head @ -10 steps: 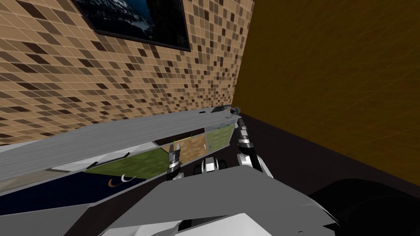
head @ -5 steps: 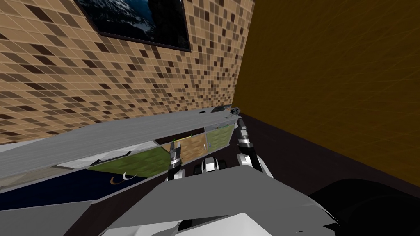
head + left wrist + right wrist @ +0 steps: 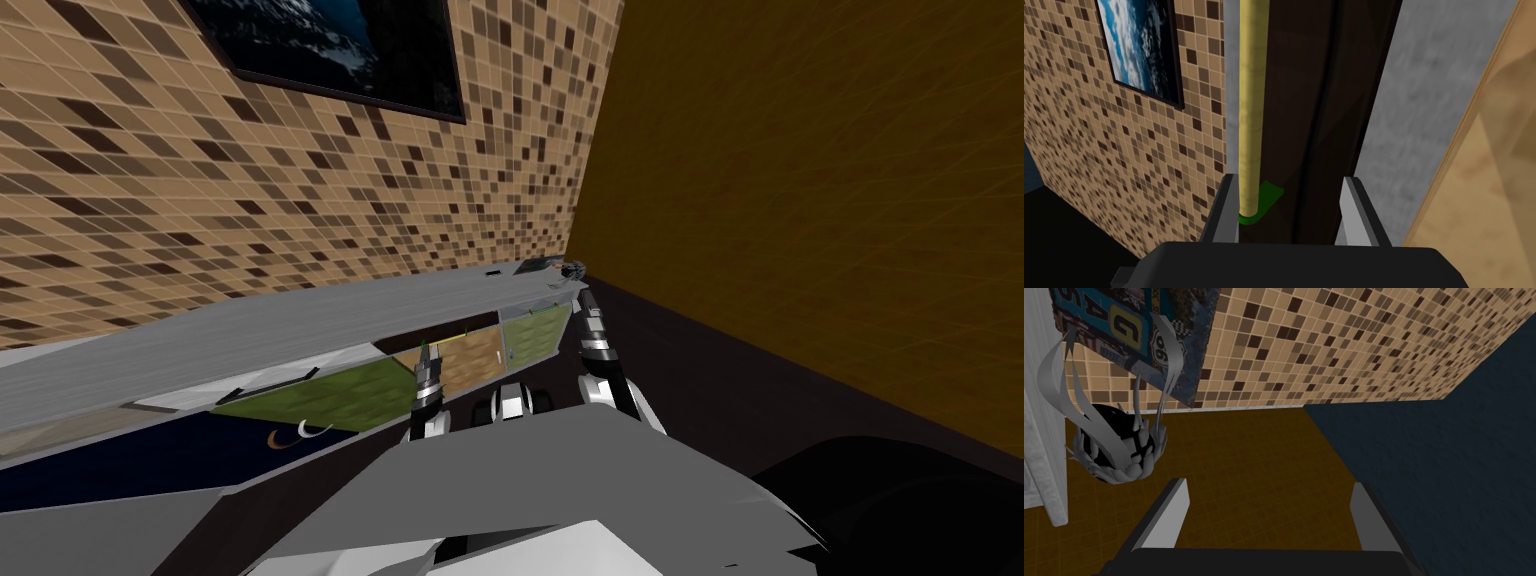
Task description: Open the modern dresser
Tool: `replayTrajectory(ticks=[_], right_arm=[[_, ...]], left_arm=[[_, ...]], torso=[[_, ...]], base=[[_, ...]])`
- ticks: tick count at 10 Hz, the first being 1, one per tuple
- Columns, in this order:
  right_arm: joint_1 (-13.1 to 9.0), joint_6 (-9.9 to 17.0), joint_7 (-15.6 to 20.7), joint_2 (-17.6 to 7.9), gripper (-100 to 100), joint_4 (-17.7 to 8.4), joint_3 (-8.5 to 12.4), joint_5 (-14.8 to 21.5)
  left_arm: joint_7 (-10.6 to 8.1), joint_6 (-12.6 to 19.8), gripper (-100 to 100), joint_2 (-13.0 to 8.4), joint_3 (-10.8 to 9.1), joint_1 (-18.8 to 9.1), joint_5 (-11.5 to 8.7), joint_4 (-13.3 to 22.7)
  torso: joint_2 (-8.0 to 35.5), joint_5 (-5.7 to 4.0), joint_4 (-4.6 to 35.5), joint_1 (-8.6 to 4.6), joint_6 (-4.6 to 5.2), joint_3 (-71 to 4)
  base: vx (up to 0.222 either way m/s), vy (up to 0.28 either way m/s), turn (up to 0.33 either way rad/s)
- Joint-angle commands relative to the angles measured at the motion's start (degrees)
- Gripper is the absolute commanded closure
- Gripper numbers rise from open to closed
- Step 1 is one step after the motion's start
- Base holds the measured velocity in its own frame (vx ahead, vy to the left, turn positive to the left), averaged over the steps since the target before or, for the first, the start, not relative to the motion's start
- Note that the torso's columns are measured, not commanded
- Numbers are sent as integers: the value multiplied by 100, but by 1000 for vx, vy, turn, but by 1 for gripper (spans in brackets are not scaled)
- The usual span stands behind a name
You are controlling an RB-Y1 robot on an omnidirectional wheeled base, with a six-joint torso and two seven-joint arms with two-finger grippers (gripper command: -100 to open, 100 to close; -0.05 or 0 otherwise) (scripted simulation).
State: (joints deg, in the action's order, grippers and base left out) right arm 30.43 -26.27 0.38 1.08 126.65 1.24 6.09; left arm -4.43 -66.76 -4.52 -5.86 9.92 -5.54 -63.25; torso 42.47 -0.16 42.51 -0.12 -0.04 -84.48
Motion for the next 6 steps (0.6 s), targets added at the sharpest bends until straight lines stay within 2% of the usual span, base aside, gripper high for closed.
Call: replayTrajectory(ticks=[1, 3, 4, 6], right_arm=[[0, 0, 0, 0, 0, 0, 0, 0], [0, 0, 0, 0, 0, 0, 0, 0], [0, 0, 0, 0, 0, 0, 0, 0], [-2, 0, 0, 1, 0, 0, -1, 0]], left_arm=[[-6, -303, 100, 40, 22, 126, 11, 86], [-7, -437, 100, 65, 39, 213, 20, 135], [-5, -366, 100, 52, 32, 181, 18, 98], [-34, -130, 100, -5, 19, 100, 8, -65]], torso=[[1, 7, -6, 6, 0, 3], [-8, 18, -17, 15, 1, -1], [-15, 23, -24, 18, 1, -4], [14, 13, -13, 4, -3, 8]], base=[[26, 14, -20], [16, 9, -12], [0, 0, 0], [-136, -57, 43]])
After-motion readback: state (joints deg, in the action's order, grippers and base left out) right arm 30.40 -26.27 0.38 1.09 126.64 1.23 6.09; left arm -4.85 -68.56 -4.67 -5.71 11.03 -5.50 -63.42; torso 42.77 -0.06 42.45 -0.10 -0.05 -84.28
